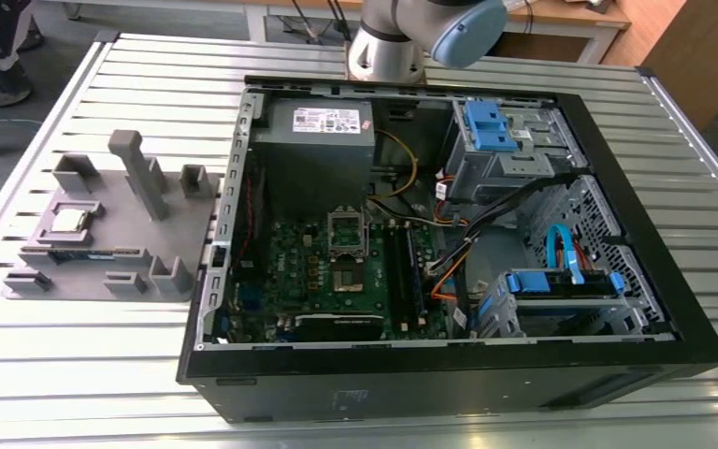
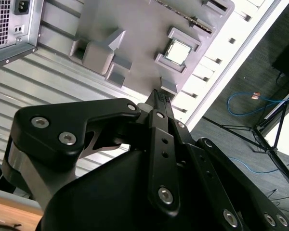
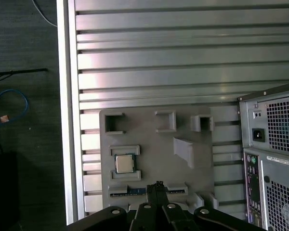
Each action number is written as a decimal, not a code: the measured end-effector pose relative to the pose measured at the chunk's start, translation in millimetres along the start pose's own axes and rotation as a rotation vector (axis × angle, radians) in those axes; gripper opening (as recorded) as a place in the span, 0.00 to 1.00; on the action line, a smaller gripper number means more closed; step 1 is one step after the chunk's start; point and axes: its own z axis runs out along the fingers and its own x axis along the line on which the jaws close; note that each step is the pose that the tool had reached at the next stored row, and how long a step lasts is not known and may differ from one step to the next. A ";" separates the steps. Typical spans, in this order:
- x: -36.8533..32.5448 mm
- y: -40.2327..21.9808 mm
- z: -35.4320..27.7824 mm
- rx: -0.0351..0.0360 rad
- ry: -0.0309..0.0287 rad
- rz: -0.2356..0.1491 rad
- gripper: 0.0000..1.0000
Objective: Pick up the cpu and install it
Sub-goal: 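Reach for the cpu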
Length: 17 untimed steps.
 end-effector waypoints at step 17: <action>6.0 -1.1 14.8 0.0000 0.0000 0.000 0.11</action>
